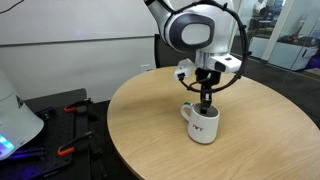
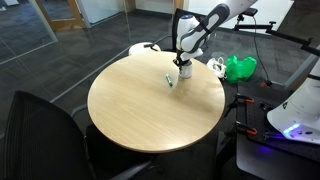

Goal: Move the white mug to the left side of the table

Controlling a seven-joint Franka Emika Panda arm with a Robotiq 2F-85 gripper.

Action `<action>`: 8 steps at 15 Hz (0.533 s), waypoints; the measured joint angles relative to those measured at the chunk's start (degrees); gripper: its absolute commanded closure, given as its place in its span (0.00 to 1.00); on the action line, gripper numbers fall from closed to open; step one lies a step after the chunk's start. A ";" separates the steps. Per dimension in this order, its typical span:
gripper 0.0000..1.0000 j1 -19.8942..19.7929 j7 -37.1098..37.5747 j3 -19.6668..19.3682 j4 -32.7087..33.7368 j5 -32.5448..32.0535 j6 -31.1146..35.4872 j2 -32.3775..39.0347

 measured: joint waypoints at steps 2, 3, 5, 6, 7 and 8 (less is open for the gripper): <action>0.98 0.26 -1.83 0.00 0.00 -0.84 -0.11 0.00; 0.98 0.46 -2.82 0.00 -0.02 -1.41 -0.13 -0.01; 0.98 1.04 -4.91 0.02 -0.28 -2.50 -0.14 -0.16; 0.98 1.39 -5.99 0.09 -0.52 -2.93 -0.14 -0.30; 0.98 1.76 -7.07 0.20 -0.90 -3.24 -0.13 -0.54; 0.98 2.14 -8.16 0.36 -1.37 -3.41 -0.12 -0.85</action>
